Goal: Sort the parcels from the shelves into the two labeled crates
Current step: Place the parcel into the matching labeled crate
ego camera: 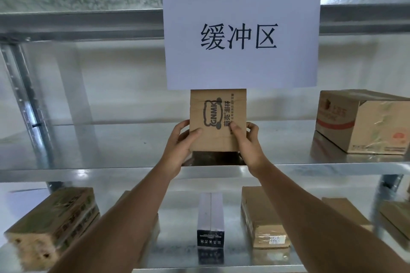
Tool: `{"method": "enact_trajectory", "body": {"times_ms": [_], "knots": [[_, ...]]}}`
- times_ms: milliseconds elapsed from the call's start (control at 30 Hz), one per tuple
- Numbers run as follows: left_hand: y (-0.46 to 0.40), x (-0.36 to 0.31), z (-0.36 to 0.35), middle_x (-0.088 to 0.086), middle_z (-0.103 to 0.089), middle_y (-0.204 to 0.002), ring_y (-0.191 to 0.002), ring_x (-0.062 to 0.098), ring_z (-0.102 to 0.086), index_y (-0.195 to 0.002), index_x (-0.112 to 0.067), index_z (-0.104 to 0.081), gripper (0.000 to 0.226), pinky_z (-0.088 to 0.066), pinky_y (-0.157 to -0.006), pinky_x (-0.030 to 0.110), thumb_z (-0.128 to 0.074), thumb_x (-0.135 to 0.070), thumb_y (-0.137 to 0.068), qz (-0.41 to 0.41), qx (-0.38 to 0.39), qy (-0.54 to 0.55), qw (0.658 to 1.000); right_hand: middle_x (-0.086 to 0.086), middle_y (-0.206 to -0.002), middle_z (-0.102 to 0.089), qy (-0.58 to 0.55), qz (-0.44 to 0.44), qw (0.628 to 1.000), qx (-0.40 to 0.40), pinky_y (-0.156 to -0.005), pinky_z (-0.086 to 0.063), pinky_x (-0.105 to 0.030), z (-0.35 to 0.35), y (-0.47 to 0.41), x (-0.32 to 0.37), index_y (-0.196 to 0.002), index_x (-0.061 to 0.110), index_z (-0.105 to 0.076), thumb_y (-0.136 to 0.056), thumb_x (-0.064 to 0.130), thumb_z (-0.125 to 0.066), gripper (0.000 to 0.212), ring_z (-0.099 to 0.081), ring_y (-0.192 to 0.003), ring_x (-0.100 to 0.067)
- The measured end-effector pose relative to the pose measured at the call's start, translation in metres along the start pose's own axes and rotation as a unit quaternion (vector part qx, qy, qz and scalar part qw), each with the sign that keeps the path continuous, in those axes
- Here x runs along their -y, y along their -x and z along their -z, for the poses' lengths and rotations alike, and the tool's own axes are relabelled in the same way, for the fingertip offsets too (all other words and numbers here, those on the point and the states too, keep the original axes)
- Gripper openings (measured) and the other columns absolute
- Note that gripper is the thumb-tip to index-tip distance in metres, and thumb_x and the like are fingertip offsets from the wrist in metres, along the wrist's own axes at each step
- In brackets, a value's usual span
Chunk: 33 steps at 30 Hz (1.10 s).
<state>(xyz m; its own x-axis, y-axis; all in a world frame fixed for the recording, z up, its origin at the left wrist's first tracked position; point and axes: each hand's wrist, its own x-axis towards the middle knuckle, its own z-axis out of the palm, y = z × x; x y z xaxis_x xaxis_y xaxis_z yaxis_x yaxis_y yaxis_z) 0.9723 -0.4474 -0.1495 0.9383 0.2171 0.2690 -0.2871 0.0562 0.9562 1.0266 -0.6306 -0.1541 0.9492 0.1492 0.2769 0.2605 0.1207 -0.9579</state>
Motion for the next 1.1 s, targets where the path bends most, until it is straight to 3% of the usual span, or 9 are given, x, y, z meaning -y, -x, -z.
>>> {"method": "enact_trajectory", "body": {"times_ms": [233,333,467,767,933,1000,1033,1100], "knots": [[0.008,-0.013,0.057,0.002,-0.069,-0.123,-0.116,0.02,-0.063,-0.13,-0.034,-0.05,0.046,-0.051,-0.101,0.043,-0.072,-0.026,-0.091,-0.021,-0.006,-0.01,1.0,0.003,-0.131,-0.054,0.018,0.033,0.999,0.036,-0.078,-0.048,-0.018,-0.056,0.013,0.011,-0.139,0.026,-0.03,-0.101,0.048,-0.05,0.048,-0.058,-0.104,-0.004],[0.014,-0.017,0.087,0.002,-0.069,-0.123,-0.115,0.021,-0.065,-0.135,-0.031,-0.048,0.057,-0.053,-0.099,0.044,-0.077,-0.027,-0.087,-0.02,-0.017,-0.012,1.0,0.002,-0.132,-0.055,0.019,0.036,0.998,0.045,-0.081,-0.05,-0.02,-0.086,0.016,0.01,-0.142,0.025,-0.031,-0.1,0.049,-0.051,0.052,-0.06,-0.106,-0.007],[0.02,-0.025,0.124,0.002,-0.069,-0.122,-0.11,0.02,-0.066,-0.135,-0.031,-0.046,0.059,-0.055,-0.084,0.032,-0.077,-0.027,-0.086,-0.01,-0.028,-0.008,1.0,0.003,-0.128,-0.056,0.015,0.033,0.998,0.045,-0.076,-0.051,-0.018,-0.126,0.02,0.014,-0.138,0.026,-0.034,-0.099,0.049,-0.054,0.05,-0.061,-0.105,-0.008],[0.009,-0.038,0.173,0.001,-0.069,-0.122,-0.111,0.018,-0.066,-0.136,-0.029,-0.045,0.058,-0.053,-0.083,0.029,-0.076,-0.027,-0.087,-0.017,0.003,-0.015,1.0,0.002,-0.127,-0.061,0.006,0.029,0.999,0.027,-0.079,-0.053,-0.021,-0.174,0.021,0.017,-0.139,0.023,-0.038,-0.097,0.048,-0.057,0.053,-0.063,-0.108,-0.012],[0.002,-0.03,0.19,0.0,-0.072,-0.121,-0.115,0.018,-0.065,-0.135,-0.029,-0.051,0.047,-0.051,-0.092,0.033,-0.069,-0.022,-0.093,-0.004,0.027,0.04,0.999,0.011,-0.112,-0.064,0.002,0.014,1.0,0.0,-0.09,-0.048,-0.032,-0.179,0.019,0.019,-0.116,0.036,-0.056,-0.106,0.052,-0.03,0.032,-0.061,-0.108,-0.012],[-0.003,-0.027,0.197,-0.002,-0.07,-0.126,-0.122,0.018,-0.061,-0.138,-0.028,-0.053,0.045,-0.047,-0.103,0.038,-0.065,-0.023,-0.096,0.012,0.055,0.071,0.996,0.014,-0.114,-0.063,0.017,0.021,1.0,-0.012,-0.087,-0.048,-0.026,-0.176,0.017,0.019,-0.118,0.039,-0.056,-0.107,0.049,-0.03,0.03,-0.06,-0.111,-0.013],[-0.006,-0.024,0.201,-0.001,-0.068,-0.129,-0.126,0.02,-0.059,-0.139,-0.028,-0.053,0.044,-0.044,-0.108,0.042,-0.063,-0.024,-0.097,0.021,0.072,0.084,0.994,0.012,-0.121,-0.062,0.03,0.023,0.999,-0.01,-0.088,-0.051,-0.024,-0.174,0.016,0.017,-0.129,0.039,-0.051,-0.105,0.05,-0.036,0.031,-0.06,-0.116,-0.014],[-0.012,-0.021,0.205,0.003,-0.066,-0.132,-0.13,0.023,-0.056,-0.14,-0.026,-0.053,0.043,-0.039,-0.114,0.046,-0.06,-0.026,-0.098,0.034,0.098,0.112,0.988,0.004,-0.142,-0.054,0.024,-0.002,1.0,0.019,-0.104,-0.048,-0.039,-0.17,0.012,0.011,-0.153,0.042,-0.022,-0.091,0.064,-0.053,0.072,-0.055,-0.128,-0.02]]}}
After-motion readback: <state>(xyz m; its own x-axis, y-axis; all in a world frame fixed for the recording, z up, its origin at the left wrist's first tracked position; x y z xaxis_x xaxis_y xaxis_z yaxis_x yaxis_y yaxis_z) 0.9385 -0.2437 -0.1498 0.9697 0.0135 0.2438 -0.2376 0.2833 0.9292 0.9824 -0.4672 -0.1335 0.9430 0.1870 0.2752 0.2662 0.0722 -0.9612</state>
